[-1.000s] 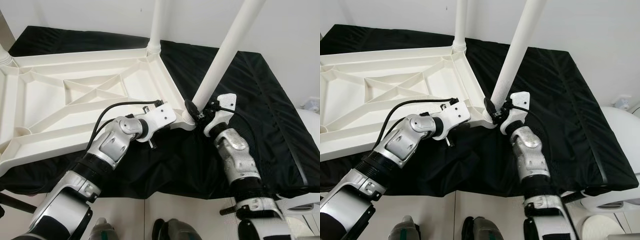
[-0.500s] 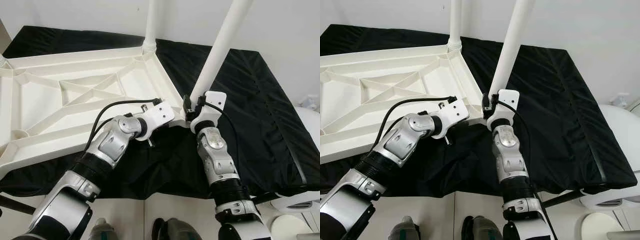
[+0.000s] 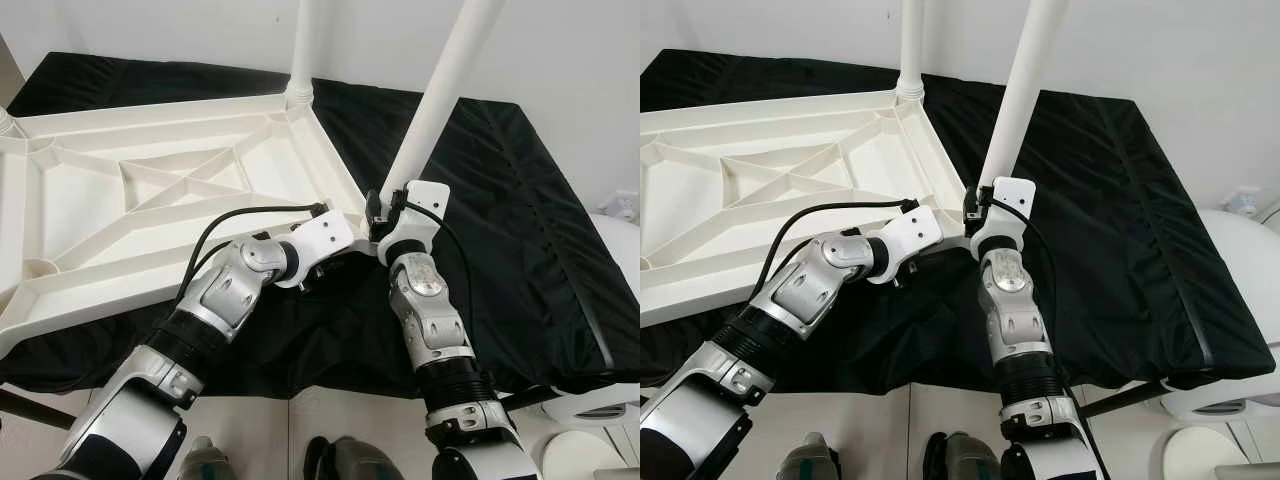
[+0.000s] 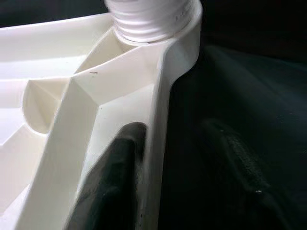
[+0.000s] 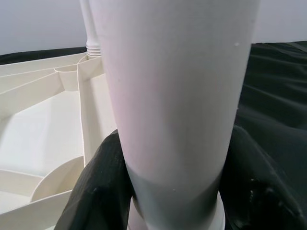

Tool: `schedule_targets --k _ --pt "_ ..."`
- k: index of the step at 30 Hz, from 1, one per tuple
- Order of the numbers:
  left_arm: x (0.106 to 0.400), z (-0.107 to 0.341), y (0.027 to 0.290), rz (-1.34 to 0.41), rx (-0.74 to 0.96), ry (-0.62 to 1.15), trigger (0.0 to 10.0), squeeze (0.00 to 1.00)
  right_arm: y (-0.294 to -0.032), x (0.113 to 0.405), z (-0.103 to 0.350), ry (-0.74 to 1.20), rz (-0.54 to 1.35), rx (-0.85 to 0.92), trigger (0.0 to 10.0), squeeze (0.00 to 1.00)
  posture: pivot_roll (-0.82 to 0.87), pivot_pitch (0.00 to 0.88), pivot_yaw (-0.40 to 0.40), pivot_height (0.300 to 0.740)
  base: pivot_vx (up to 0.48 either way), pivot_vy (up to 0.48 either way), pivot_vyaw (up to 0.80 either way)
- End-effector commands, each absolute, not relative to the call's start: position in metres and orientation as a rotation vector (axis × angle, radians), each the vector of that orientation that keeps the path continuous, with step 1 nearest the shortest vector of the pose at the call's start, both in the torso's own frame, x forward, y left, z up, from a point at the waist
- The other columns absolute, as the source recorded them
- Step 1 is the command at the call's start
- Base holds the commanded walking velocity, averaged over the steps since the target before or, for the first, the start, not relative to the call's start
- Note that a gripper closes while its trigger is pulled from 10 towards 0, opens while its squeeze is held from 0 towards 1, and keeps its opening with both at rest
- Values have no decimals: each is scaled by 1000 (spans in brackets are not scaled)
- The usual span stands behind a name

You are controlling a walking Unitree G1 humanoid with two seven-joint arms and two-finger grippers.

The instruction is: Building children table

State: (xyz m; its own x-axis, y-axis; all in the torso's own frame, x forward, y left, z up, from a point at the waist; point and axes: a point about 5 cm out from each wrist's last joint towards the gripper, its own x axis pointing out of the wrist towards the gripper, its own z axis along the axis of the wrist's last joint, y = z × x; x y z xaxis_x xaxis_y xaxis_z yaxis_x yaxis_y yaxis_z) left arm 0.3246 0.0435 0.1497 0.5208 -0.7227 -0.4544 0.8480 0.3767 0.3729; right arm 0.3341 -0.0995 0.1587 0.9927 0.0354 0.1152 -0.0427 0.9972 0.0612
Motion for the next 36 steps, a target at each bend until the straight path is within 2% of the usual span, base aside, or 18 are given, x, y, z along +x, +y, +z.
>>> schedule_targets --k 1,16,17,18,19,24,25,26,36 --pt "317 151 34 -1122 574 242 0 0 -96 334 155 -88 41 47 10000 0 78 63 -109 740 0 0 0" --pt "314 152 34 -1149 558 250 0 0 -99 335 155 -81 27 41 10000 0 77 65 -111 740 0 0 0" --pt "315 151 34 -1149 563 254 4235 0 -100 335 155 -82 19 41 10000 0 77 65 -111 740 0 0 0" --pt "315 151 34 -1149 563 254 4235 0 -100 335 155 -82 19 41 10000 0 77 65 -111 740 0 0 0" --pt "315 151 34 -1149 567 261 10000 0 -100 335 155 -81 9 40 10000 0 77 64 -111 740 0 0 0" --pt "315 150 34 -1151 571 268 10000 0 -98 334 154 -81 5 47 10000 0 78 62 -111 740 0 0 0" --pt "315 150 34 -1151 572 270 10000 0 -97 334 155 -83 8 56 10000 820 78 60 -110 740 0 0 0" --pt "315 150 35 -1152 572 271 10000 0 -98 334 156 -95 13 59 10000 1000 77 60 -109 740 0 0 0" --pt "314 150 35 -1153 576 269 10000 0 -111 332 161 -138 -5 58 10000 1000 74 54 -110 740 0 0 0"
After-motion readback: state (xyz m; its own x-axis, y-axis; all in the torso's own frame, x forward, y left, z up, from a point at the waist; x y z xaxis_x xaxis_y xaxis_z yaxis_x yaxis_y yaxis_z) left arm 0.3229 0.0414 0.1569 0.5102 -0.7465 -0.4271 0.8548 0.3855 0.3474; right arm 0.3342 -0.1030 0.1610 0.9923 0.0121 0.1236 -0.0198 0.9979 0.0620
